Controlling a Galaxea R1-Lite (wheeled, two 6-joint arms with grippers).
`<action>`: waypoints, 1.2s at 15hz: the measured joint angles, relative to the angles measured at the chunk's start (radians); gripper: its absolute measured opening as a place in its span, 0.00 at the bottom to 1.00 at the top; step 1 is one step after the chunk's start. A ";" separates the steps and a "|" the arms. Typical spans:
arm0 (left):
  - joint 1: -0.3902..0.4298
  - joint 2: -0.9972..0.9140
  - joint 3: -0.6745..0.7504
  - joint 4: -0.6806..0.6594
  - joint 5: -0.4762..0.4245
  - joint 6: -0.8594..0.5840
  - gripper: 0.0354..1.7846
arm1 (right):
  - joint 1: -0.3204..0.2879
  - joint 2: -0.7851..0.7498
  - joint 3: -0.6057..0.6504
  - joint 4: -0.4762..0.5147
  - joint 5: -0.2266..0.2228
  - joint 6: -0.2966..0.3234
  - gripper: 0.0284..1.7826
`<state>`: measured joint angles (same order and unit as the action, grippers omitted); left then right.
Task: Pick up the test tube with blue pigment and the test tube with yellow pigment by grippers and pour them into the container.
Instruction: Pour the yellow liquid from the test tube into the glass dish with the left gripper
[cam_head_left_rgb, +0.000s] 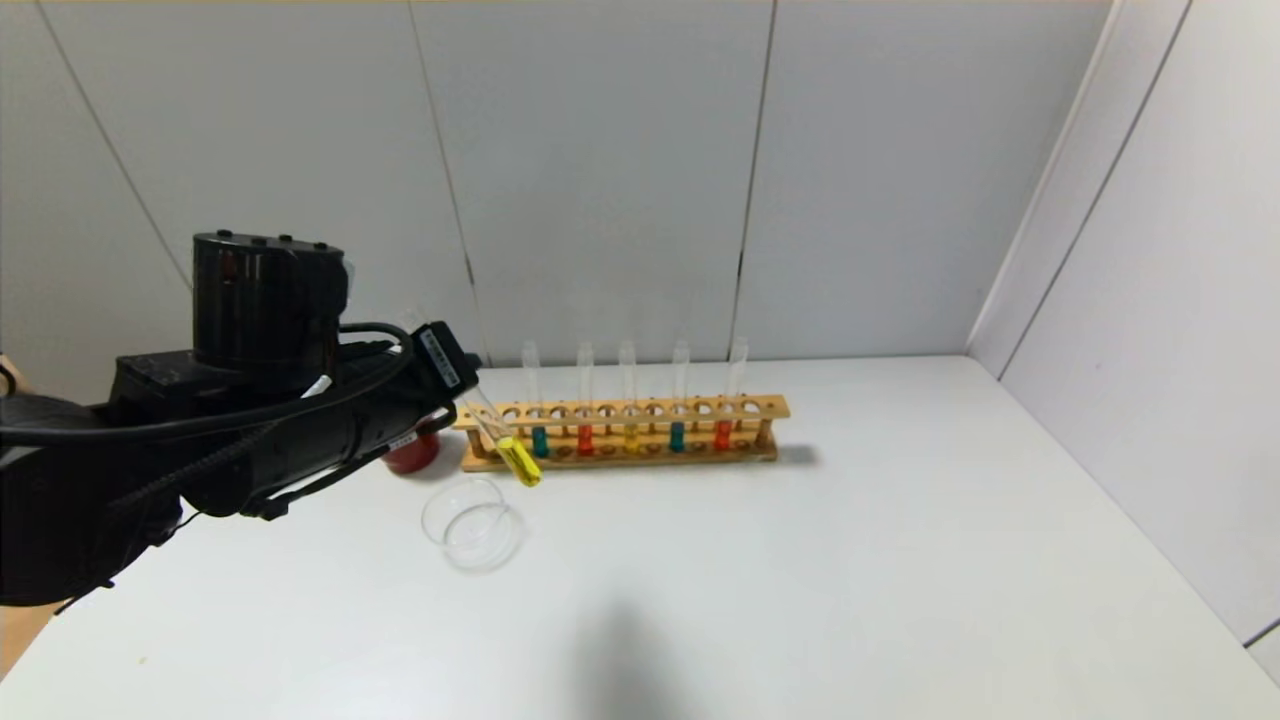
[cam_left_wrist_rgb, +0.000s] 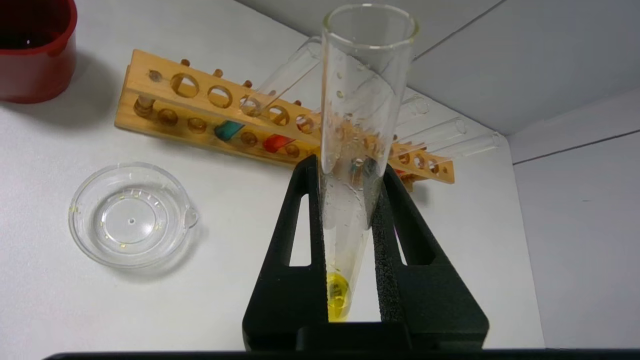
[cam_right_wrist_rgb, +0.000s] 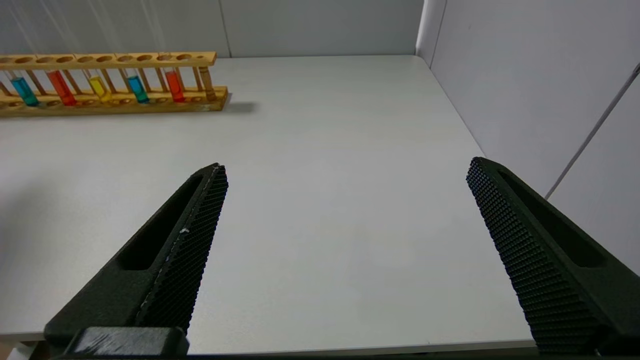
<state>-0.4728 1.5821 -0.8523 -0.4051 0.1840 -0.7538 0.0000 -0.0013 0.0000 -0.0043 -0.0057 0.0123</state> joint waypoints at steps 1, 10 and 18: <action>-0.008 0.010 0.000 -0.002 0.024 -0.006 0.16 | 0.000 0.000 0.000 0.000 0.000 0.000 0.98; -0.049 0.051 0.012 0.000 0.044 -0.110 0.16 | 0.000 0.000 0.000 0.000 0.000 0.000 0.98; -0.055 0.066 0.031 0.020 0.080 -0.138 0.16 | 0.000 0.000 0.000 0.000 0.000 0.000 0.98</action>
<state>-0.5277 1.6485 -0.8215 -0.3853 0.2636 -0.8919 0.0000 -0.0013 0.0000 -0.0038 -0.0053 0.0123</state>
